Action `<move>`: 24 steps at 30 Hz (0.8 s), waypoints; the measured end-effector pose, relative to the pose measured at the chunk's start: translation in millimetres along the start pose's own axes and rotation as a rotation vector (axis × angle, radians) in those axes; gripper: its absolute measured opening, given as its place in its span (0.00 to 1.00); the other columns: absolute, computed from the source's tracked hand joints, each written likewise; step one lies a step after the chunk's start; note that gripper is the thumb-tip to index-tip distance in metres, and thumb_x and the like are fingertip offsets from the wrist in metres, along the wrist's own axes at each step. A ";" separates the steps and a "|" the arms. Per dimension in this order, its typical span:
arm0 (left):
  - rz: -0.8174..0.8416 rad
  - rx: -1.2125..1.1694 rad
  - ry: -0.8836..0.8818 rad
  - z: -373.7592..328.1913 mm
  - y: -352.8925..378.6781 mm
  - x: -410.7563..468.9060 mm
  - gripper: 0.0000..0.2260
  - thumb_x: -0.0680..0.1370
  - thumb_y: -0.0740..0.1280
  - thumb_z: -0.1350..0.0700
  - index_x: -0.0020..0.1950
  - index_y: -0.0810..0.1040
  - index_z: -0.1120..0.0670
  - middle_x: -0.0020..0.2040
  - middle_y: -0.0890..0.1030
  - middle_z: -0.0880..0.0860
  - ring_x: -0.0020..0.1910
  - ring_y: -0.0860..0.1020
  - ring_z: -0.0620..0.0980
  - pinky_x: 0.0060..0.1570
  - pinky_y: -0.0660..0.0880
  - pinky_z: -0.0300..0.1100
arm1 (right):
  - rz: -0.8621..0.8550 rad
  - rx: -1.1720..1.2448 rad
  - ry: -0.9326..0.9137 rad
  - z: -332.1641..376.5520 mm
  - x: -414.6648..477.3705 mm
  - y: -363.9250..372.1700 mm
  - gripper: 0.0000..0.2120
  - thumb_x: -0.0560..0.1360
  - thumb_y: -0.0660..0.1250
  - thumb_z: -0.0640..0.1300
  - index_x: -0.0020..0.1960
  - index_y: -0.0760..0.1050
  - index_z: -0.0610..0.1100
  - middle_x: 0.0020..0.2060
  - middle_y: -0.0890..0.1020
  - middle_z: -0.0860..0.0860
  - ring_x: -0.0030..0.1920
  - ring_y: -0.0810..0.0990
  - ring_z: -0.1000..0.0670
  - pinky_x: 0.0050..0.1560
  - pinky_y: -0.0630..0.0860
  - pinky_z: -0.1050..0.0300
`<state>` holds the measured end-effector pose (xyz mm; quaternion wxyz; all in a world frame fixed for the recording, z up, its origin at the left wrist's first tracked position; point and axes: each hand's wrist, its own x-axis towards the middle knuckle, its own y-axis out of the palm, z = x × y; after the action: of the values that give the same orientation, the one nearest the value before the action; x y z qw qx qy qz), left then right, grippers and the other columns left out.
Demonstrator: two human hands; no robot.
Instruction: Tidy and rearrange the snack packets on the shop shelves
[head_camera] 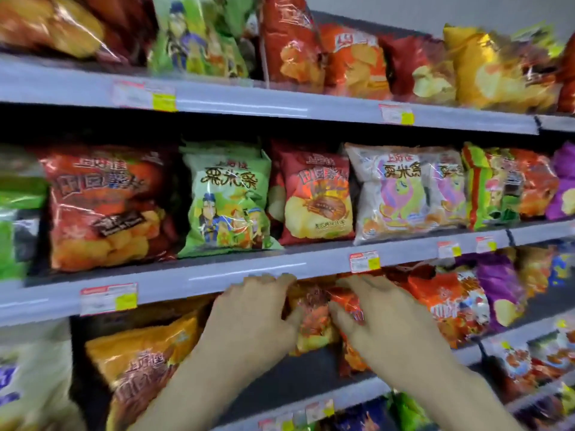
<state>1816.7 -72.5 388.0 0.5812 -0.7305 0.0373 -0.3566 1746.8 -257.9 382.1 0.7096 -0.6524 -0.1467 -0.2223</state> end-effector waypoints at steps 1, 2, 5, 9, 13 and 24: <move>-0.034 0.019 -0.024 1.8 -14.7 -0.1 0.22 0.81 0.60 0.37 0.75 0.68 0.39 0.67 0.78 0.44 0.68 0.76 0.53 0.62 0.76 0.49 | -0.031 0.009 -0.036 3.5 8.2 -5.9 0.24 0.78 0.55 0.66 0.69 0.73 0.58 0.62 0.80 0.57 0.64 0.78 0.49 0.58 0.77 0.50; -0.079 0.039 -0.051 3.4 -30.6 -0.4 0.23 0.82 0.60 0.36 0.76 0.67 0.39 0.68 0.78 0.44 0.69 0.76 0.52 0.62 0.76 0.49 | -0.077 0.025 -0.075 7.9 16.9 -13.3 0.26 0.77 0.55 0.67 0.69 0.74 0.58 0.62 0.80 0.57 0.63 0.79 0.48 0.58 0.78 0.50; -0.255 0.115 -0.133 7.7 -77.1 0.8 0.24 0.79 0.57 0.35 0.74 0.71 0.39 0.64 0.80 0.43 0.64 0.79 0.51 0.56 0.79 0.49 | -0.227 0.108 -0.215 23.4 46.0 -39.1 0.24 0.77 0.58 0.64 0.68 0.76 0.55 0.58 0.81 0.56 0.59 0.80 0.48 0.53 0.78 0.51; -0.395 0.194 -0.171 19.4 -135.0 3.1 0.23 0.76 0.57 0.37 0.68 0.76 0.42 0.54 0.82 0.44 0.57 0.81 0.53 0.50 0.80 0.52 | -0.449 0.239 -0.377 50.3 77.8 -75.1 0.21 0.77 0.61 0.60 0.64 0.79 0.51 0.55 0.83 0.54 0.56 0.81 0.47 0.51 0.80 0.51; -0.570 0.269 -0.185 38.5 -186.9 9.6 0.22 0.76 0.60 0.39 0.67 0.78 0.43 0.57 0.84 0.45 0.60 0.80 0.53 0.53 0.80 0.53 | -0.550 0.301 -0.502 74.1 102.5 -106.6 0.23 0.77 0.61 0.59 0.69 0.76 0.52 0.61 0.82 0.54 0.61 0.78 0.49 0.57 0.77 0.51; -0.703 0.323 -0.209 120.0 -289.6 58.2 0.26 0.73 0.59 0.41 0.70 0.76 0.47 0.62 0.82 0.51 0.62 0.79 0.57 0.56 0.78 0.53 | -0.648 0.276 -0.526 133.6 192.2 -178.4 0.24 0.81 0.60 0.58 0.74 0.71 0.52 0.70 0.77 0.52 0.70 0.73 0.48 0.64 0.72 0.49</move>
<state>1823.5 92.0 661.0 0.5319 -0.6303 -0.3308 -0.4586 1832.3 -158.2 645.6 0.6221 -0.5061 -0.5479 -0.2380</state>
